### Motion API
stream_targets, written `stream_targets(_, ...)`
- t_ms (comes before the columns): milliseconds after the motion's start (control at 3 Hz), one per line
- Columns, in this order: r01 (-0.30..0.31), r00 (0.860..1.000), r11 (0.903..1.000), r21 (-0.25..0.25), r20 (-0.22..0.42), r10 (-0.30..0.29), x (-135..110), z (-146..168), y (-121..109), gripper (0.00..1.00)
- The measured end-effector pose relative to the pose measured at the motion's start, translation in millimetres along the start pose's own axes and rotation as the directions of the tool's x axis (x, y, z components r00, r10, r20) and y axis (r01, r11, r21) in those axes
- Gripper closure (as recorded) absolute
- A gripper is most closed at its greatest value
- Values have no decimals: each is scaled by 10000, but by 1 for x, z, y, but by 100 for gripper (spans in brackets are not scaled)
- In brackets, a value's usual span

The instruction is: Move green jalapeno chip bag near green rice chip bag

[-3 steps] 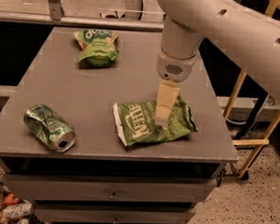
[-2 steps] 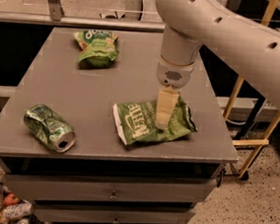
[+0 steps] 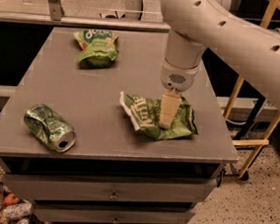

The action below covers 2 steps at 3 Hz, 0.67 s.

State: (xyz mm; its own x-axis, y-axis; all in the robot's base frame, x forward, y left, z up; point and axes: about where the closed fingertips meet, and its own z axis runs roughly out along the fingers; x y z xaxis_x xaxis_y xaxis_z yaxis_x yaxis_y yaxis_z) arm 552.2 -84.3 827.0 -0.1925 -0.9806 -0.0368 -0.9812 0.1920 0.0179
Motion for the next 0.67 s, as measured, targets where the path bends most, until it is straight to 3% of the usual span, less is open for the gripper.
stream_targets(333, -1, 10000, 10000, 4, 1, 1, 0, -3, 0, 87)
stream_targets(667, 0, 10000, 10000, 8, 2, 0, 0, -4, 0, 100)
